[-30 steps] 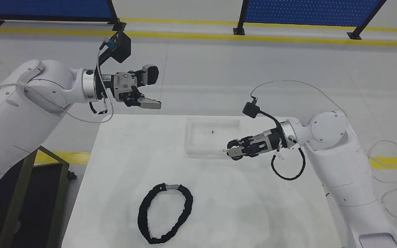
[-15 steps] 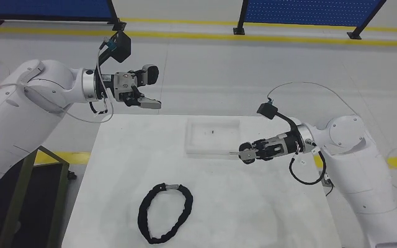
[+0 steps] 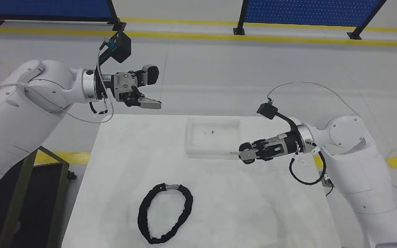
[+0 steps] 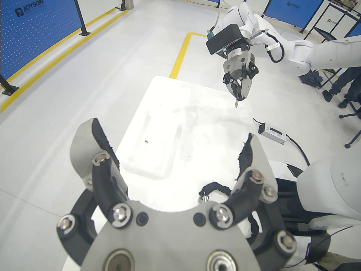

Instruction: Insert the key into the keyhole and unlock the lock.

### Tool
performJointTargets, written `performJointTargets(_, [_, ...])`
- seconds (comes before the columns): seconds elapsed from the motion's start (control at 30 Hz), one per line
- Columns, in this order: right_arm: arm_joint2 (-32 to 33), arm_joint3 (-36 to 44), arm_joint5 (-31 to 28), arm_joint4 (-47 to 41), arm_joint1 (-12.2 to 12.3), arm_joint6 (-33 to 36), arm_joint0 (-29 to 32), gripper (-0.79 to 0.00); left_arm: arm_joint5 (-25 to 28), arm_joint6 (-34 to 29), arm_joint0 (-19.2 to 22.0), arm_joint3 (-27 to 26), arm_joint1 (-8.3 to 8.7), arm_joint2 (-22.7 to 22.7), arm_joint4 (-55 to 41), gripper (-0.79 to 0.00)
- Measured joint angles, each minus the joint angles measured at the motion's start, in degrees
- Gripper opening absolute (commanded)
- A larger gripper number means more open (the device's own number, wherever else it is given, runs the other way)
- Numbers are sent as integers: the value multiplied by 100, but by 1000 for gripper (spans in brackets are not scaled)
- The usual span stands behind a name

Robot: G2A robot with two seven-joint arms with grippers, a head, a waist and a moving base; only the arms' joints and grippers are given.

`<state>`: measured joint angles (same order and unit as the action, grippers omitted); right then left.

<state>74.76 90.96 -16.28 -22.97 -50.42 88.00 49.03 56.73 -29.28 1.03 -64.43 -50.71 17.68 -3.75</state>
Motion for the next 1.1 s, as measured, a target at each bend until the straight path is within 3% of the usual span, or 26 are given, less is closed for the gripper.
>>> performJointTargets(0.17, [0,0,0,0,0,0,0,-785,-131,5,-320,93,12,55,140,0])
performJointTargets(0.5, [0,0,0,0,0,0,0,-785,130,-94,-1174,437,21,24,260,0])
performJointTargets(0.9, [0,0,0,0,0,0,0,-785,127,507,-2060,24,99,85,1752,0])
performJointTargets(1.1, [0,0,0,0,0,0,0,-785,127,493,-2161,-120,146,-42,2113,0])
